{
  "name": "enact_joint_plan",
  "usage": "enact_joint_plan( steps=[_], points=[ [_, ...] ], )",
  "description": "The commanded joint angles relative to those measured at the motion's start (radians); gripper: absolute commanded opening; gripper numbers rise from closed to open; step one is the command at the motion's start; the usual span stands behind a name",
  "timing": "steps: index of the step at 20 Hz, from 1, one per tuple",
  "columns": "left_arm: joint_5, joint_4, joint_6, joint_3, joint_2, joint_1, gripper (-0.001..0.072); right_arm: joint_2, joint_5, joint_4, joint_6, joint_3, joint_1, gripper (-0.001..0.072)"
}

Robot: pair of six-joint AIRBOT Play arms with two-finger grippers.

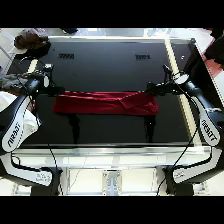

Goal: Fold the shirts.

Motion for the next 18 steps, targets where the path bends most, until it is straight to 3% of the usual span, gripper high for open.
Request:
enact_joint_plan(
  steps=[1,2,4,7,10,11,12,14,16,17,18],
  points=[
    [-0.005,0.010,0.000,0.003,0.018,-0.008,0.0544,0.010,0.022,-0.006,0.004,0.045,0.001,0.0100],
    [-0.004,0.010,0.000,0.003,0.044,-0.008,0.0639,0.029,0.061,-0.008,0.004,0.078,-0.004,0.0183],
    [0.013,0.010,0.000,0.003,0.124,-0.006,0.0626,0.093,0.149,-0.053,0.003,0.160,-0.026,0.0258],
    [0.109,0.005,0.001,0.003,0.272,-0.025,0.0625,0.204,0.270,-0.212,0.001,0.270,-0.068,0.0270],
    [0.130,0.006,0.052,0.003,0.362,-0.092,0.0596,0.316,0.280,-0.452,0.001,0.337,-0.105,0.0267],
    [0.098,0.006,0.082,0.003,0.366,-0.127,0.0526,0.341,0.254,-0.479,0.001,0.358,-0.116,0.0267],
    [0.069,0.005,0.094,0.003,0.359,-0.162,0.0508,0.362,0.213,-0.477,0.006,0.383,-0.127,0.0266],
    [0.057,0.005,0.102,0.006,0.330,-0.237,0.0508,0.381,0.192,-0.476,0.086,0.414,-0.130,0.0190],
    [0.055,0.005,0.096,0.045,0.289,-0.291,0.0508,0.355,0.233,-0.472,0.154,0.397,-0.138,0.0212],
    [0.050,0.001,0.080,0.084,0.264,-0.311,0.0508,0.325,0.277,-0.465,0.158,0.380,-0.153,0.0298],
    [0.039,-0.014,0.079,0.128,0.239,-0.323,0.0508,0.291,0.313,-0.454,0.158,0.363,-0.175,0.0332]
  ],
)
